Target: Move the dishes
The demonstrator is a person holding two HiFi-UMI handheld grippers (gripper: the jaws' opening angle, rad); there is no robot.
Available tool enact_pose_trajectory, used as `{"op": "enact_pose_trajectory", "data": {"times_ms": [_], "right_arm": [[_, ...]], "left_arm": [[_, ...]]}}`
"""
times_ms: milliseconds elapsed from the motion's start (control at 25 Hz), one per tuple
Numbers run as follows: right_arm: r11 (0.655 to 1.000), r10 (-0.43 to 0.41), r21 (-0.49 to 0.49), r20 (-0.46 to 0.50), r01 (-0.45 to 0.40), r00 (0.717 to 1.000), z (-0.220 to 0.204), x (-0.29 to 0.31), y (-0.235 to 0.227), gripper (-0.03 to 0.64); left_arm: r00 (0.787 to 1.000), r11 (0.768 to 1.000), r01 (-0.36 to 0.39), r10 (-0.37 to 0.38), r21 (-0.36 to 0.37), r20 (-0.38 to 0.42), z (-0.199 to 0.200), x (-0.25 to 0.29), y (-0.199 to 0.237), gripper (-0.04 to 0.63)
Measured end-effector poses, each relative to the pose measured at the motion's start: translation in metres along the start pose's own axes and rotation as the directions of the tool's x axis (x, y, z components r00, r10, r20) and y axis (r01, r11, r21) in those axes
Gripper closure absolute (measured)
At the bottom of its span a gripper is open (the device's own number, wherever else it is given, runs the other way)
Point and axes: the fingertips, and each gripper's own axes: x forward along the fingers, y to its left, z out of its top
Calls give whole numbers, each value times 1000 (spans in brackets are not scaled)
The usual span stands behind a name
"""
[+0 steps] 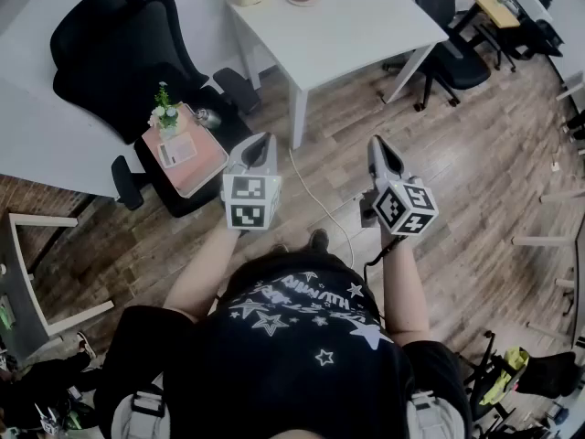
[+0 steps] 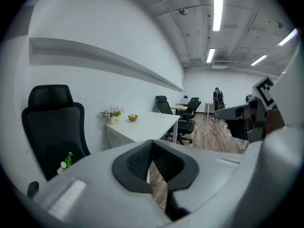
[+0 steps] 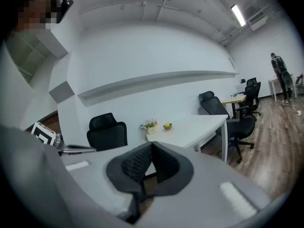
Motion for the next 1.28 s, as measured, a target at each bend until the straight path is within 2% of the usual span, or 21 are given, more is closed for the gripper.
{"op": "enact_pose_trajectory", "data": {"times_ms": [320, 560, 680, 1040, 1120, 1200, 1280], "right_arm": [[1000, -2, 0, -28, 2, 1000, -13, 12, 9, 615], [1000, -23, -15, -42, 22, 999, -24, 7, 20, 615], [999, -25, -28, -23, 24, 999, -22, 7, 21, 615], [1000, 11, -27, 43, -9, 999, 7, 39, -12, 614], [999, 33, -14, 47, -32, 998, 11, 57, -30, 526], [998, 63, -12, 45, -63, 997, 17, 79, -51, 502], [994, 103, -28, 40, -102, 994, 27, 107, -76, 444]], "left_arm": [[1000, 1000, -10, 10, -20, 12, -10, -4, 16, 586], [1000, 997, 11, -12, -73, -4, -23, -14, 29, 586], [999, 996, 32, -32, -78, 5, -23, -12, 32, 586], [1000, 997, 10, -10, -70, -3, -10, 17, 30, 586], [1000, 998, -13, 12, -64, -9, -7, 33, 28, 586], [999, 997, -42, 42, -59, -18, -2, 55, 27, 586], [996, 994, -87, 85, -62, -26, 5, 84, 28, 586]]}}
